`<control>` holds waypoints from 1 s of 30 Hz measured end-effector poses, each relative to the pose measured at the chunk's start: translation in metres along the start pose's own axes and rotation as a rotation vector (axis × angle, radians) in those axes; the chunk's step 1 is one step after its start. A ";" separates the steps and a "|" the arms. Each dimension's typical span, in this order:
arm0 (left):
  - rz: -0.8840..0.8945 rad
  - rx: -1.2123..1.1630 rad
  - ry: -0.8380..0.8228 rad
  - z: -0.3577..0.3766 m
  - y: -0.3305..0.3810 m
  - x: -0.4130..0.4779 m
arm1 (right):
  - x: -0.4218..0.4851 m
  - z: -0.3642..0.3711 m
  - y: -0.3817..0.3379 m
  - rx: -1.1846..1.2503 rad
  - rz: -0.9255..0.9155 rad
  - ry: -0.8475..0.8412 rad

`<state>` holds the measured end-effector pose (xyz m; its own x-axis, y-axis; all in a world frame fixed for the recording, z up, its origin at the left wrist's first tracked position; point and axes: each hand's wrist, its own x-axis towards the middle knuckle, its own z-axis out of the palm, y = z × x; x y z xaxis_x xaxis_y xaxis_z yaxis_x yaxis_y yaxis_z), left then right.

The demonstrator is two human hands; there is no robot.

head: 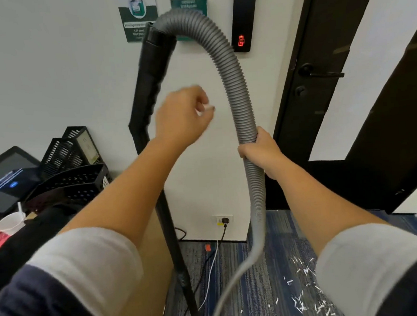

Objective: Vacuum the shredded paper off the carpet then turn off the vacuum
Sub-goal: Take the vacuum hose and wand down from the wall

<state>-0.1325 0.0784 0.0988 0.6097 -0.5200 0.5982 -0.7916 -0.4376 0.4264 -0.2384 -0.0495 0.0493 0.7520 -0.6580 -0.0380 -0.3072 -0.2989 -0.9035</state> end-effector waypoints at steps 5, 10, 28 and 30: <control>-0.061 0.133 0.456 -0.020 -0.028 -0.018 | -0.015 -0.017 0.009 -0.020 0.072 0.054; -0.504 -0.352 -0.108 0.001 -0.051 -0.033 | -0.024 -0.028 0.015 -0.008 0.097 0.056; -0.506 -0.551 -0.096 0.027 0.001 -0.089 | -0.098 0.030 0.049 -0.334 -0.258 0.568; -0.447 -0.540 -0.159 0.024 0.024 -0.108 | -0.118 0.050 0.052 -0.246 -0.091 0.167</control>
<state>-0.2163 0.1069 0.0285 0.8459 -0.4948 0.1992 -0.3490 -0.2311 0.9082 -0.3141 0.0470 -0.0146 0.6827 -0.7196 0.1271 -0.3903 -0.5062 -0.7690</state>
